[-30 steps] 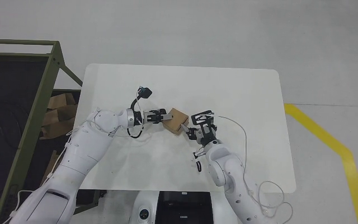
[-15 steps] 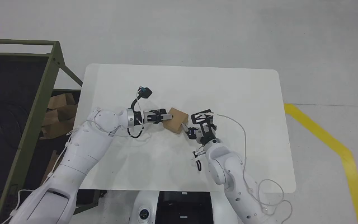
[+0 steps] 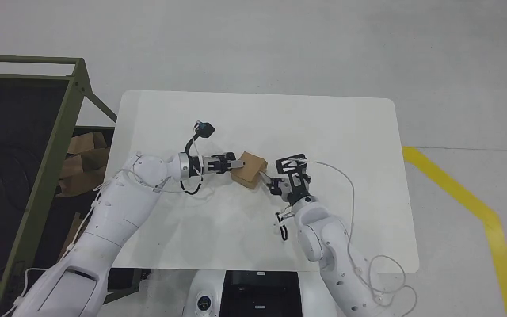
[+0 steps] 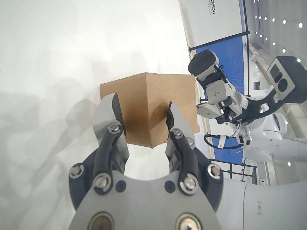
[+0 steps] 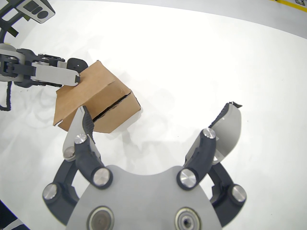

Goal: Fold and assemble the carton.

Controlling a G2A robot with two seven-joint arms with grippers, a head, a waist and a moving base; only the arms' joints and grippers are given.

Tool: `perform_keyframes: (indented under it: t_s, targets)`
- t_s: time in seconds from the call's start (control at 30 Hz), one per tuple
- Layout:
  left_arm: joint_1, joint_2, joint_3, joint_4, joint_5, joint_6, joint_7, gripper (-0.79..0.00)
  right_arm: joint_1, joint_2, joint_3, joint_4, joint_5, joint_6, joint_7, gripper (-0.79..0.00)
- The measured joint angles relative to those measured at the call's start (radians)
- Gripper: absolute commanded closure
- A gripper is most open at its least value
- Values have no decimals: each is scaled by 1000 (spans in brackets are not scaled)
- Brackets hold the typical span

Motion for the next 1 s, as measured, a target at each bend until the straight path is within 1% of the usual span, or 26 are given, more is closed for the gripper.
perform_keyframes:
  t_s: [0.23,1.0]
  targets:
    - [0,1,-1,2,-4,1,0,-385,-8,3,11,-2,2,-8,8,-785]
    - [0,1,6,1,-4,-3,0,-388,28,-1,-10,44,11,-20,32,-785]
